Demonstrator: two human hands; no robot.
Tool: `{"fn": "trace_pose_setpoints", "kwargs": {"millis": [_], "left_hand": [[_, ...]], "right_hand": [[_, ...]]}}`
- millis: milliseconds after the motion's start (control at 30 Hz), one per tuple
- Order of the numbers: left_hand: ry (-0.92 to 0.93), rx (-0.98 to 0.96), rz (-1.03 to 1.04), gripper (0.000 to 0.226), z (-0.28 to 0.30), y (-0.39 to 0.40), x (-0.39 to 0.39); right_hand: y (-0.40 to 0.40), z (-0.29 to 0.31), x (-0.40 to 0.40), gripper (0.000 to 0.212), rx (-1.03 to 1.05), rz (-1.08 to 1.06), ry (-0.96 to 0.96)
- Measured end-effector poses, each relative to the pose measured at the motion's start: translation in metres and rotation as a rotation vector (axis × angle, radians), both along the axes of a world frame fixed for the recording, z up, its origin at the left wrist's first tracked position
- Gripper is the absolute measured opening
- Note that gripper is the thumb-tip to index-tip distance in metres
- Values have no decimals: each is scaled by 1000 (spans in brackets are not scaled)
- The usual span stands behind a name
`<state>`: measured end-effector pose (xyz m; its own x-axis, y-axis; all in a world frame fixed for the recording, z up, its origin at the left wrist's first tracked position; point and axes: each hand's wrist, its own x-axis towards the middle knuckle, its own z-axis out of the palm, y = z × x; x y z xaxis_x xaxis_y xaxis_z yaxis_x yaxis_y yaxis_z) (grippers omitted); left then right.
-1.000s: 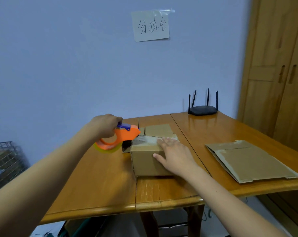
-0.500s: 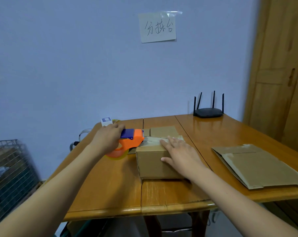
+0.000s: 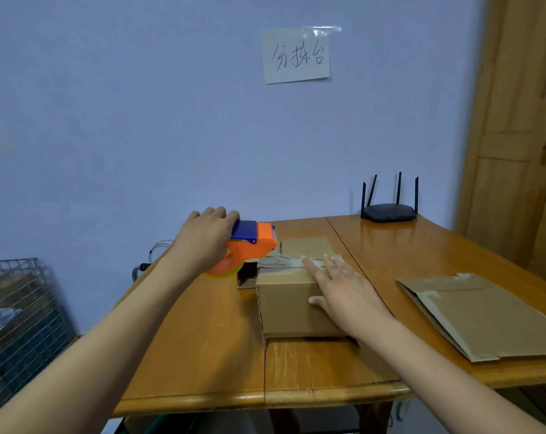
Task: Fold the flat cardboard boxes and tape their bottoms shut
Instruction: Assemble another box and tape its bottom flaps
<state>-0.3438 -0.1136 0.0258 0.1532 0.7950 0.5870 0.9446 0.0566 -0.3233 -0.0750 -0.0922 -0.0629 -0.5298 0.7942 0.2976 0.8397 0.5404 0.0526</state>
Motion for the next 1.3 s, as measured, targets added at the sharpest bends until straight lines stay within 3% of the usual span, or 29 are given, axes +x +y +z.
{"fn": "trace_pose_setpoints", "kwargs": {"millis": [233, 433, 600, 1000, 1300], "left_hand": [[58, -20, -3, 39, -1, 7, -3], [6, -105, 6, 39, -30, 2, -9], [-35, -117, 26, 32, -34, -3, -8], [28, -112, -1, 39, 58, 3, 32], [64, -137, -7, 39, 56, 4, 29]], "right_hand": [[-1, 1, -1, 82, -14, -3, 33], [0, 1, -1, 70, -22, 10, 31], [-3, 2, 0, 75, -17, 10, 26], [-2, 12, 0, 99, -45, -32, 105], [1, 3, -3, 97, -75, -36, 150]]}}
